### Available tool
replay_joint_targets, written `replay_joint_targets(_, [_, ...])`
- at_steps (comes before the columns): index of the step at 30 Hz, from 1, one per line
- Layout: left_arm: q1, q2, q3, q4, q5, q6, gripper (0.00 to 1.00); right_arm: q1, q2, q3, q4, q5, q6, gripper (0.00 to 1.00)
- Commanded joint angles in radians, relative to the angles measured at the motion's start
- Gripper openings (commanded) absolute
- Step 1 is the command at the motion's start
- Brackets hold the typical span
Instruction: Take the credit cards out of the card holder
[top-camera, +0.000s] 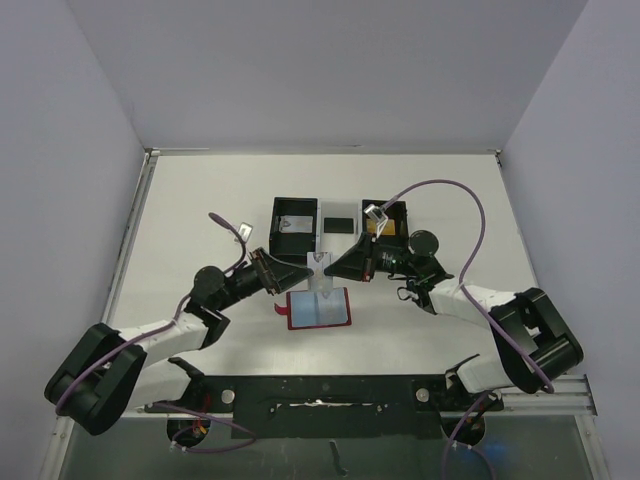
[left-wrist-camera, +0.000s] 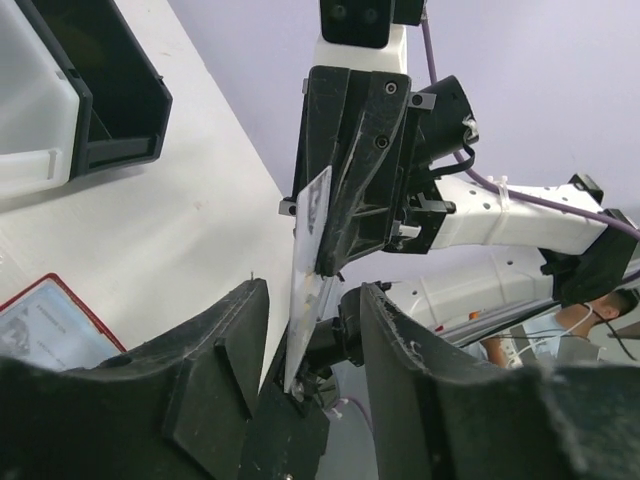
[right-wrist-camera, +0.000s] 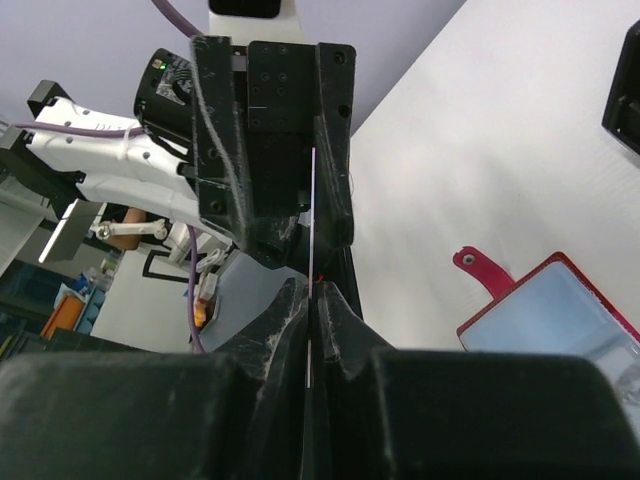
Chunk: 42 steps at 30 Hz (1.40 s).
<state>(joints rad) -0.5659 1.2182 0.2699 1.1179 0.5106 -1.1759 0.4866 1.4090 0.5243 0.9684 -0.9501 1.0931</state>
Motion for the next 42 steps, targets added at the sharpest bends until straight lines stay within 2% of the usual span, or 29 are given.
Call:
replay_joint_targets(1, [0.009,-0.101,0.008,-0.115,-0.063,0.090,0.50,0.012,-0.063,0.035,-0.074,0.040,-0.079,0.00])
replay_joint_targets(3, [0.012,-0.138,0.034,-0.226,-0.068,0.144,0.59,0.010,-0.076,0.035,-0.099,0.051,-0.095,0.00])
replay_joint_targets(8, [0.032,-0.226,0.101,-0.489,-0.103,0.272,0.69,0.011,-0.095,0.048,-0.167,0.068,-0.134,0.00])
replay_joint_targets(12, [0.063,-0.262,0.155,-0.682,-0.132,0.340,0.70,0.012,-0.115,0.070,-0.256,0.096,-0.193,0.00])
replay_joint_targets(16, [0.100,-0.289,0.260,-0.980,-0.251,0.445,0.71,0.021,-0.151,0.116,-0.417,0.171,-0.315,0.00])
replay_joint_targets(21, [0.157,-0.294,0.372,-1.238,-0.366,0.527,0.71,0.066,-0.198,0.196,-0.665,0.353,-0.528,0.00])
replay_joint_targets(25, [0.218,-0.278,0.467,-1.382,-0.436,0.604,0.71,0.132,-0.204,0.246,-0.747,0.520,-0.700,0.00])
replay_joint_targets(28, [0.283,-0.272,0.517,-1.464,-0.503,0.645,0.71,0.171,-0.188,0.281,-0.771,0.618,-0.793,0.00])
replay_joint_targets(32, [0.366,-0.288,0.533,-1.504,-0.520,0.698,0.72,0.196,-0.158,0.318,-0.775,0.709,-0.878,0.00])
replay_joint_targets(42, [0.382,-0.363,0.497,-1.509,-0.645,0.735,0.72,0.269,-0.054,0.444,-0.848,0.907,-1.127,0.00])
